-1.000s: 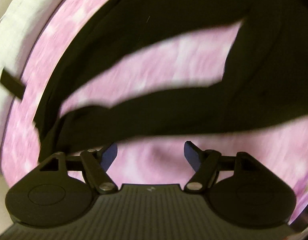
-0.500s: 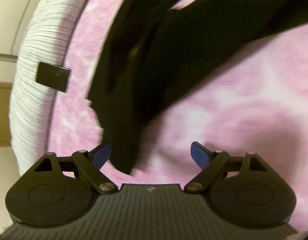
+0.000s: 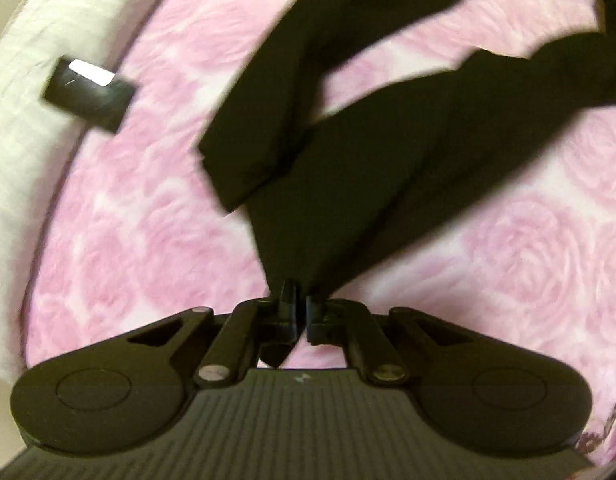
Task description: Fold clothes
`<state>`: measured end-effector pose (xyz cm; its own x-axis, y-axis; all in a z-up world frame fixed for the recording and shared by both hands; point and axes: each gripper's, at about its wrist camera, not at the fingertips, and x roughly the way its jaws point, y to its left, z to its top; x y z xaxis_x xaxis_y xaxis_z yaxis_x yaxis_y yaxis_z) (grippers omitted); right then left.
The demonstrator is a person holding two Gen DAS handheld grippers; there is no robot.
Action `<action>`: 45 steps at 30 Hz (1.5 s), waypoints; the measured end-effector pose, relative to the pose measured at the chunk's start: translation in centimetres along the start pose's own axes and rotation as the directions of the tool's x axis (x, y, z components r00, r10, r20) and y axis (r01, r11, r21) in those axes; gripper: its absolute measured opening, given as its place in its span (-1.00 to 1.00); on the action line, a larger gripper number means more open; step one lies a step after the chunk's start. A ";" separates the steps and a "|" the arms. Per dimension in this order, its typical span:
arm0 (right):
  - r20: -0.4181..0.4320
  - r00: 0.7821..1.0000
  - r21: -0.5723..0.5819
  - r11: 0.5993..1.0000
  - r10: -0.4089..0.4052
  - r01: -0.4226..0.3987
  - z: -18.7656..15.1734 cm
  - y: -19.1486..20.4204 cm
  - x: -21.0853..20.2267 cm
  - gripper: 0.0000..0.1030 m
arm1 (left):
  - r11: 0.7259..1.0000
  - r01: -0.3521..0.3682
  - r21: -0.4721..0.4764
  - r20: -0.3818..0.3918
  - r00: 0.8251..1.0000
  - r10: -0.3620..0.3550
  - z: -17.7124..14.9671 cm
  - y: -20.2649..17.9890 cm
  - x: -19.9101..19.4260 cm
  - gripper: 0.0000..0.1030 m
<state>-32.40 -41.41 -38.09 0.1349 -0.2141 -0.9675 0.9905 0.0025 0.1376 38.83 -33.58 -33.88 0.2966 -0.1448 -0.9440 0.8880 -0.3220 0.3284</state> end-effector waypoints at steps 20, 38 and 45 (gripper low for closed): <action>0.116 0.990 0.355 0.927 0.083 -0.119 -1.2 -10.8 2.2 0.53 | 0.921 0.074 0.382 0.283 0.940 -0.193 7.7 -25.4 -7.5 0.31; 0.216 0.931 0.399 0.844 0.294 -0.359 0.6 -18.2 -0.7 -1.00 | 0.790 0.156 0.593 0.290 0.874 -0.390 16.3 -42.0 -11.4 0.39; 0.193 0.948 0.341 0.888 0.254 -0.307 2.4 -20.5 -4.6 -1.00 | 0.786 0.144 0.602 0.289 0.878 -0.382 16.7 -44.1 -11.9 0.40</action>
<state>-53.43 -42.84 -35.95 0.3742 -0.3905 -0.8411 0.8292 -0.2651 0.4920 -9.76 -33.24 -36.56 -0.1807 -0.2748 -0.9444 0.5287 -0.8368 0.1423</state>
